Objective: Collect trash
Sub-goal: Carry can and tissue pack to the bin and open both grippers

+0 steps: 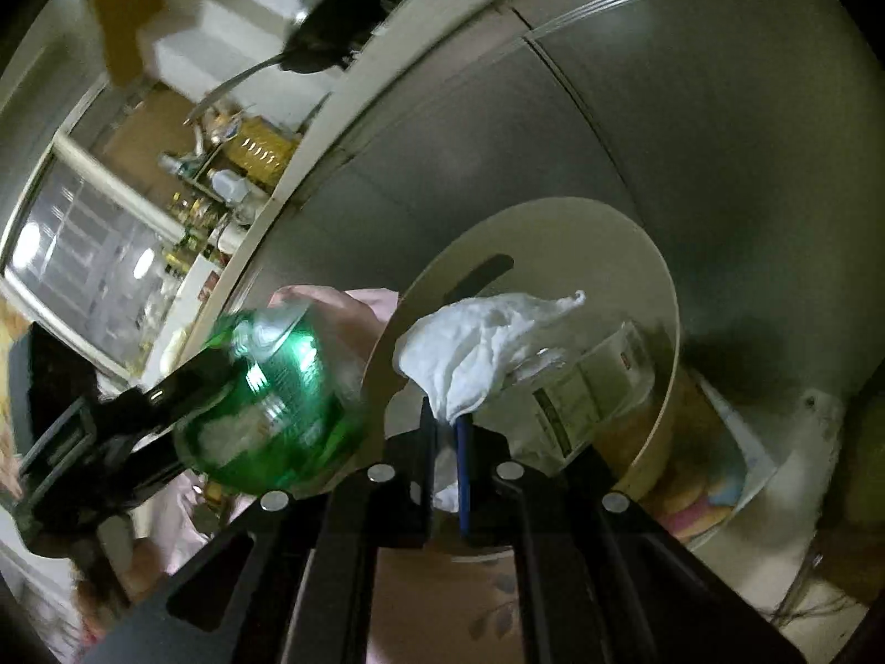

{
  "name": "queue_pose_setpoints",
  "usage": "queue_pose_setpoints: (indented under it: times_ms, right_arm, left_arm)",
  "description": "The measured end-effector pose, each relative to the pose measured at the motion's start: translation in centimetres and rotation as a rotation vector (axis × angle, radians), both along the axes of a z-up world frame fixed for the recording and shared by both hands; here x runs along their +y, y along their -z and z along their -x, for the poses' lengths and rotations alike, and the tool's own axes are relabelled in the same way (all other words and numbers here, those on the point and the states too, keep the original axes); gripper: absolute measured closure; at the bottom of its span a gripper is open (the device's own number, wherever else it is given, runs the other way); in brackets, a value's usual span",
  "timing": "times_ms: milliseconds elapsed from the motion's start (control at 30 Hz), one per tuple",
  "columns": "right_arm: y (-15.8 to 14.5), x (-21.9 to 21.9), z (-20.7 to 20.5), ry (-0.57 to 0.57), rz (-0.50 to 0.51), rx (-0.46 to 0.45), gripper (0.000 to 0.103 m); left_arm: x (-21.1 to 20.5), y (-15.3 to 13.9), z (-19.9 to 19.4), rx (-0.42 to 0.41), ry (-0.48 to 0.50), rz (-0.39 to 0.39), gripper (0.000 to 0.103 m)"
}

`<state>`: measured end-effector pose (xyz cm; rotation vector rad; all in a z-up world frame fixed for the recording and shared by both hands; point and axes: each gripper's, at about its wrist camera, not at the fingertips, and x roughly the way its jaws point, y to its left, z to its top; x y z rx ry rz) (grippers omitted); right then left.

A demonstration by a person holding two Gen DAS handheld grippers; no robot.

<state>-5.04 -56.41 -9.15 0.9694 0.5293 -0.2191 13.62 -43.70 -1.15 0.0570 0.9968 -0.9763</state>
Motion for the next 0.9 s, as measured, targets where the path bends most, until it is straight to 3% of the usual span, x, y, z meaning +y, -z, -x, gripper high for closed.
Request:
queue_pose_setpoints:
  times_ms: [67,133,167,300,500,667,900]
  right_arm:
    - [0.2,-0.4,-0.1,-0.013,-0.029,-0.008,0.080]
    - [0.0,-0.5,0.1,-0.018,-0.057,-0.041,0.038]
    - [0.0,-0.6,0.3,-0.007,-0.069,-0.060,0.035]
    - [-1.4,-0.2,2.0,0.054,-0.028,-0.105,0.035]
    - [-3.7,1.8,3.7,0.078,0.045,-0.186,0.035]
    - [-5.0,4.5,2.9,-0.012,0.025,-0.224,0.046]
    - [-6.2,12.1,-1.4,-0.271,-0.008,-0.207,0.052]
  left_arm:
    - [-1.3,1.1,-0.5,0.029,-0.009,-0.045,0.046]
    - [-2.1,2.2,-0.9,0.072,-0.016,-0.089,0.038]
    - [-2.2,2.3,-0.9,0.074,-0.020,-0.099,0.036]
    - [-1.0,1.5,-0.2,0.052,-0.031,-0.083,0.036]
    - [4.3,-2.8,2.6,-0.050,-0.027,0.034,0.036]
    - [11.1,-4.9,5.4,-0.098,-0.039,0.097,0.036]
    - [22.4,-4.6,7.6,-0.110,-0.117,0.107,0.036]
